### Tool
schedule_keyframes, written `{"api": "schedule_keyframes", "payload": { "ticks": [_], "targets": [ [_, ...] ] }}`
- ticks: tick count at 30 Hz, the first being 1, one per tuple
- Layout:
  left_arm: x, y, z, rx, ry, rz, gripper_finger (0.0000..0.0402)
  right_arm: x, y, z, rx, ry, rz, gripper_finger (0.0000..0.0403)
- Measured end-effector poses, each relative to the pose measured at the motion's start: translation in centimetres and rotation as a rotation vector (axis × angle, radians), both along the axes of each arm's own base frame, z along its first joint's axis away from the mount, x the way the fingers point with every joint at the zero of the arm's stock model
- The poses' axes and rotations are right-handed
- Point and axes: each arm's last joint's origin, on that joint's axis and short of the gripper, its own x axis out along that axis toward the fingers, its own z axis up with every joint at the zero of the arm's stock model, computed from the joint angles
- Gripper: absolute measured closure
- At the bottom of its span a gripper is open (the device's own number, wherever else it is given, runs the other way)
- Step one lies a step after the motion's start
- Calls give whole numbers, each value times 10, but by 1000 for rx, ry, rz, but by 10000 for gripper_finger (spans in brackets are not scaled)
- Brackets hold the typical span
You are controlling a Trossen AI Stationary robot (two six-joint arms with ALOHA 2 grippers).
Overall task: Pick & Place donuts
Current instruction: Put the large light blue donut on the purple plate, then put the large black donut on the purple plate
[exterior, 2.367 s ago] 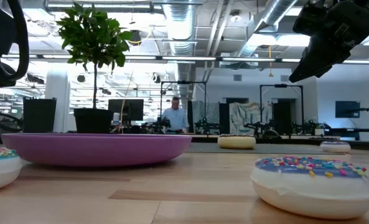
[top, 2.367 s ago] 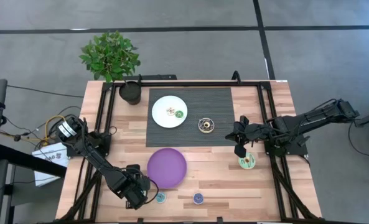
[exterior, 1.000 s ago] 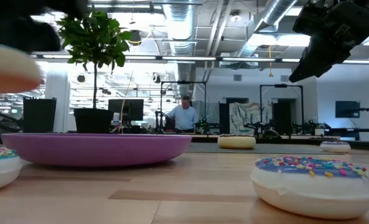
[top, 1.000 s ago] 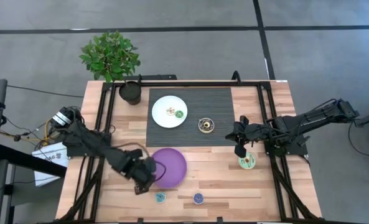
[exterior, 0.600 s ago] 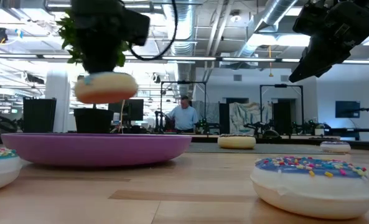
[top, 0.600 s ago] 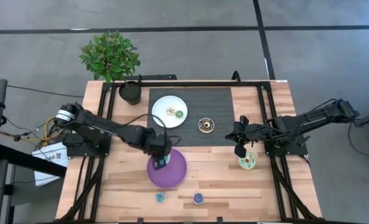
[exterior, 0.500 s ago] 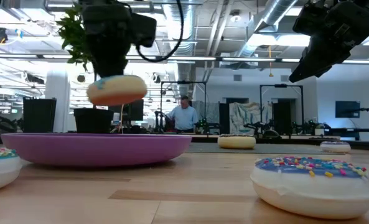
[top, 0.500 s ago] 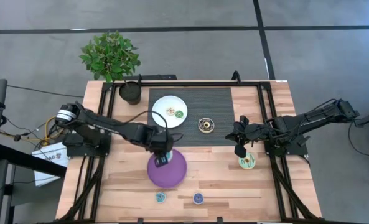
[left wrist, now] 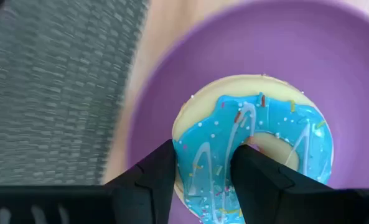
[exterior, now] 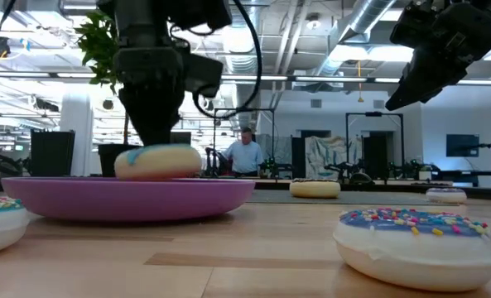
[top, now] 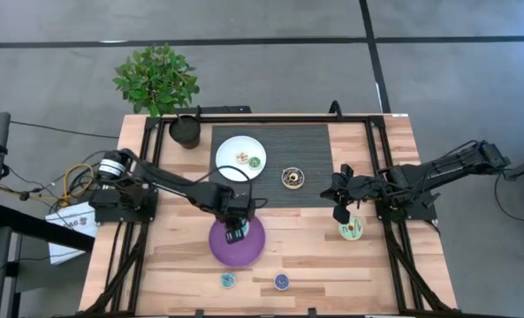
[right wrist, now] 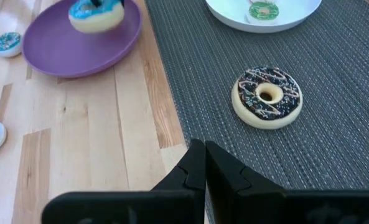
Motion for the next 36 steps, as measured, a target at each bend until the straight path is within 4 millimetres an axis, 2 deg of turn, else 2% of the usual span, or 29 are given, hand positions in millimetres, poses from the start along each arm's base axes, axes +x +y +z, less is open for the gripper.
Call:
{"api": "schedule_keyframes", "payload": {
  "ticks": [20, 36],
  "targets": [
    [1, 0, -4, -27, 20, 27, 259, 0, 0, 0, -13, 1, 12, 403],
    [-4, 1, -7, 9, 76, 62, 191, 0, 0, 0, -11, -2, 13, 403]
  ]
}}
